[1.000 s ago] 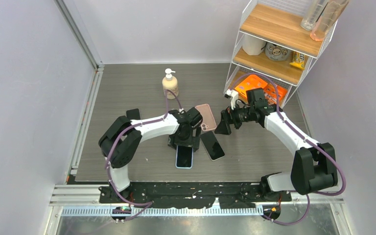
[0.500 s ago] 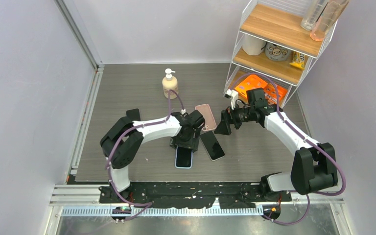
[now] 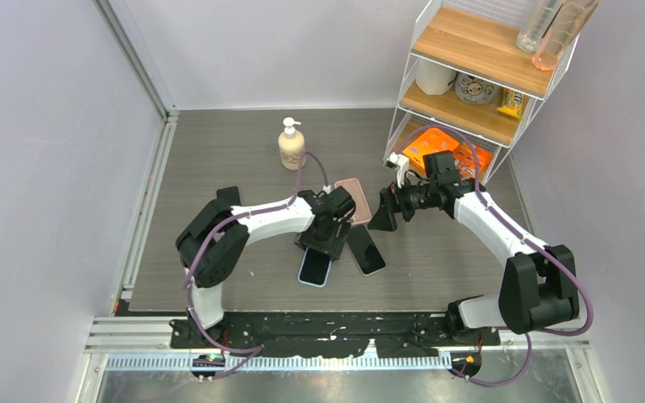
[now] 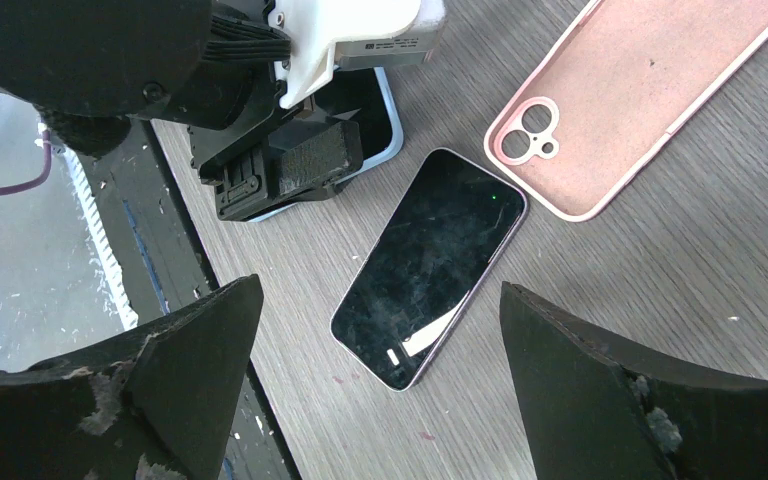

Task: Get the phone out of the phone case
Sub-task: Pick up the phone at the center of the board.

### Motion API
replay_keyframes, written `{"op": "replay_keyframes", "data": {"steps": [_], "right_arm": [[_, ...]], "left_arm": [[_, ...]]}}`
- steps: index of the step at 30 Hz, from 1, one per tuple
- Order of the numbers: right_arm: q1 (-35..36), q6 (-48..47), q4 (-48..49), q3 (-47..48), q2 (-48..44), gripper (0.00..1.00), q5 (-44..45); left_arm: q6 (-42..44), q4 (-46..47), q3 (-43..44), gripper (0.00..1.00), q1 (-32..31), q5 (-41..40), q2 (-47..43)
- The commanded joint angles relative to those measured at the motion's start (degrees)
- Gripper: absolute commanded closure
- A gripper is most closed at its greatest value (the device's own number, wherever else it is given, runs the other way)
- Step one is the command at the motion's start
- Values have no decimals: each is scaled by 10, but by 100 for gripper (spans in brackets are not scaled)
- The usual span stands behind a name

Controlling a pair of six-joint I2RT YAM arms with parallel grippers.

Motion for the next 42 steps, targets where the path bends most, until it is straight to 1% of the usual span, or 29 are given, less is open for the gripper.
{"op": "replay_keyframes", "data": {"steps": [1, 6, 14, 20, 24, 30, 33, 38, 42], "right_arm": [[-2, -2, 7, 9, -10, 5, -7], [-2, 10, 19, 6, -23, 5, -2], [-2, 40, 47, 14, -46, 5, 23], [-2, 56, 47, 52, -26, 5, 13], [3, 71, 40, 101, 5, 5, -8], [24, 94, 37, 148, 63, 5, -28], [39, 95, 35, 154, 80, 4, -34], [85, 86, 32, 150, 103, 3, -38], [103, 87, 35, 147, 119, 3, -57]], "left_arm": [[80, 32, 30, 100, 0, -30, -28], [128, 86, -22, 100, 0, -54, -102], [197, 150, -72, 100, -5, -63, -200], [255, 183, -97, 100, -22, -83, -248], [285, 187, -91, 100, -32, -88, -263], [321, 188, -77, 100, -53, -103, -276], [332, 188, -71, 100, -61, -107, -276], [352, 197, -68, 100, -72, -117, -273], [361, 203, -66, 100, -76, -124, -271]]}}
